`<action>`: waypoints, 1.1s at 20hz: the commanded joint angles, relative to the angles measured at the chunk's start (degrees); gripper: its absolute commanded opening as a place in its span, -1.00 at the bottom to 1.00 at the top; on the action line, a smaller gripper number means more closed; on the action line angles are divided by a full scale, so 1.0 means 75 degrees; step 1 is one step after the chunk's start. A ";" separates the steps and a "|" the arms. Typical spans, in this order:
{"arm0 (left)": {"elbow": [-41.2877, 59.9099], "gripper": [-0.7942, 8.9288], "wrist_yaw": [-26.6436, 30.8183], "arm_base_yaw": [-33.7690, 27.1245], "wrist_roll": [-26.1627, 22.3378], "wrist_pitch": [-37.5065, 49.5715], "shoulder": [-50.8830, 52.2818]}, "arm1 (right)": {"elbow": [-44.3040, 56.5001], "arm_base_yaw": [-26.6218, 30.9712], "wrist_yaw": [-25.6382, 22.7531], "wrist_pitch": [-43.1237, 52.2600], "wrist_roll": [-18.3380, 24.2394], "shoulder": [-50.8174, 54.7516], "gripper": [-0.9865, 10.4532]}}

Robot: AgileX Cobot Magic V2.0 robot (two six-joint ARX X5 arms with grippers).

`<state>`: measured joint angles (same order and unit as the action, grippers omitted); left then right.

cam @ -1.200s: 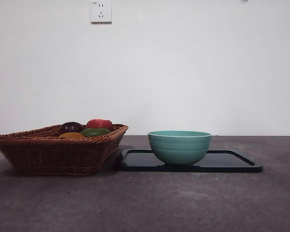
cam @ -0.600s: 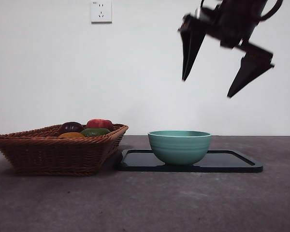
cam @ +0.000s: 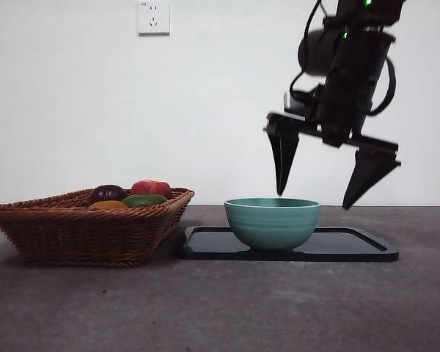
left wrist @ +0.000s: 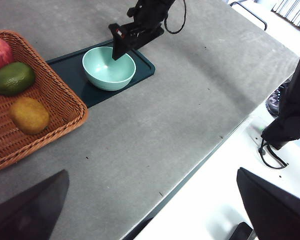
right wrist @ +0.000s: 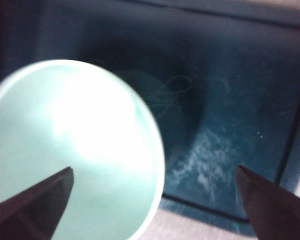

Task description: Pick up the wifruite, put it on the bowl, pick up the plate, put it on desk

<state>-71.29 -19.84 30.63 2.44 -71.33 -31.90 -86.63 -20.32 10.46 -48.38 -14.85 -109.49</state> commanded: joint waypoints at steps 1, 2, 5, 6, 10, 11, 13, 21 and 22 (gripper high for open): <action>-0.0082 0.33 -0.0026 0.0041 -0.0041 0.0085 -0.0026 | -0.0160 0.0020 0.0003 0.0067 -0.0029 -0.0487 -0.01; -0.0082 0.33 -0.0026 0.0041 -0.0041 0.0087 -0.0026 | -0.0160 0.0032 0.0006 0.0064 -0.0026 -0.0595 -0.09; -0.0082 0.33 -0.0026 0.0041 -0.0041 0.0085 -0.0029 | -0.0160 0.0029 0.0009 0.0181 -0.0017 -0.0731 -0.35; -0.0082 0.33 -0.0026 0.0041 -0.0044 0.0087 -0.0026 | -0.0160 0.0029 0.0017 0.0268 -0.0020 -0.0731 -0.39; -0.0082 0.33 -0.0026 0.0041 -0.0067 0.0090 -0.0029 | -0.0160 0.0029 0.0061 0.0382 -0.0017 -0.0731 -0.68; -0.0082 0.33 -0.0026 0.0041 -0.0067 0.0090 -0.0029 | -0.0160 0.0029 0.0055 0.0393 -0.0017 -0.0731 -0.76; -0.0082 0.33 -0.0026 0.0041 -0.0067 0.0090 -0.0029 | -0.0160 0.0029 0.0044 0.0396 -0.0017 -0.0729 -0.81; -0.0082 0.33 -0.0026 0.0041 -0.0061 0.0085 -0.0029 | -0.0163 0.0023 0.0003 -0.0341 0.0335 0.0341 -0.81; -0.0082 0.33 -0.0026 0.0041 -0.0061 0.0085 -0.0029 | -0.0157 0.0009 0.0000 -0.0606 0.0452 0.0536 -0.81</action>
<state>-71.29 -19.81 30.61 2.42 -71.33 -31.90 -86.63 -19.90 10.48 -53.82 -12.58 -104.51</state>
